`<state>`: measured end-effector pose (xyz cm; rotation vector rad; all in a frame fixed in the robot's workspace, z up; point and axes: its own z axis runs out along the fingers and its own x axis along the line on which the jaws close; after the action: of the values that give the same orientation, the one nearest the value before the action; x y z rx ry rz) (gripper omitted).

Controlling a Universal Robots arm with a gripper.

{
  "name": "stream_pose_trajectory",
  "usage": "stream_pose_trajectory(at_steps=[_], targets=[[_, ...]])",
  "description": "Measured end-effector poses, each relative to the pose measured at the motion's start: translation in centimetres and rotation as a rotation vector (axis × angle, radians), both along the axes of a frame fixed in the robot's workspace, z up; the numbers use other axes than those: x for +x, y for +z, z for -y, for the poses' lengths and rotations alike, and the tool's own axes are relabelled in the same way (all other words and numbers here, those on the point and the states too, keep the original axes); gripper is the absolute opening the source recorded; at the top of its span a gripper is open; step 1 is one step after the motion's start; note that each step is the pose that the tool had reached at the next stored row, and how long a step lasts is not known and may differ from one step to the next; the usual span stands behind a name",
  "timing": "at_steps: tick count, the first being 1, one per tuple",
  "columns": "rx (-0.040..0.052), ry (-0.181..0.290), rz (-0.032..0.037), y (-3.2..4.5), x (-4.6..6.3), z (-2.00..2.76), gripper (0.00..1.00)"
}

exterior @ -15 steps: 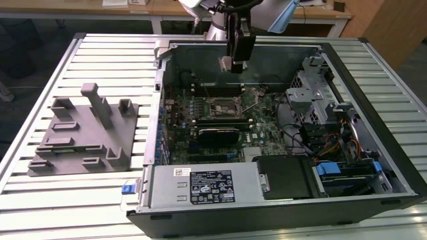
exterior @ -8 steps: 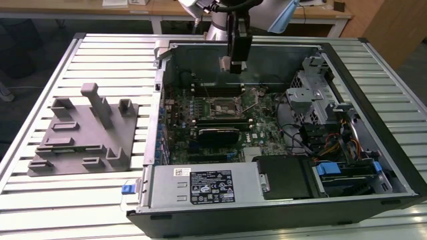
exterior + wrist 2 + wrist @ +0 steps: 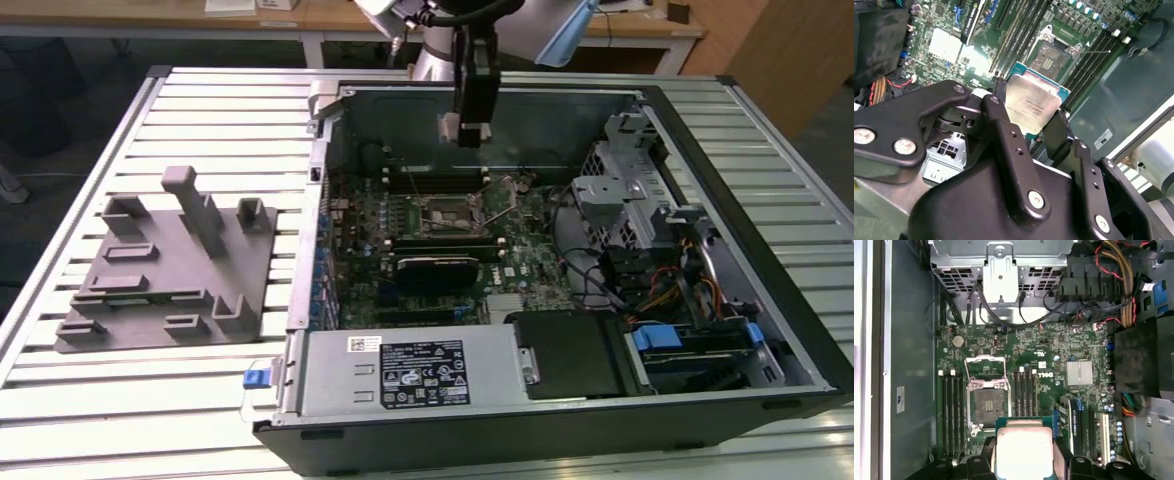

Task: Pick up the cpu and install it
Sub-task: 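Place the cpu into insertion slot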

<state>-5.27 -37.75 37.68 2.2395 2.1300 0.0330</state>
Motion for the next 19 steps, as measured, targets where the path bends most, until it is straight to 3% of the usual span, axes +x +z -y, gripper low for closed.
stream_pose_trajectory(at_steps=[2,6,12,19], targets=[[-0.0002,0.000,-0.0001,-0.22,0.0,-0.39,0.54],[0.0003,0.007,0.0000,-0.60,0.0,-0.70,0.54],[0.0004,0.080,0.0000,-1.09,0.0,-0.73,0.54],[0.0006,0.118,0.0001,-1.50,0.0,-0.79,0.54]])
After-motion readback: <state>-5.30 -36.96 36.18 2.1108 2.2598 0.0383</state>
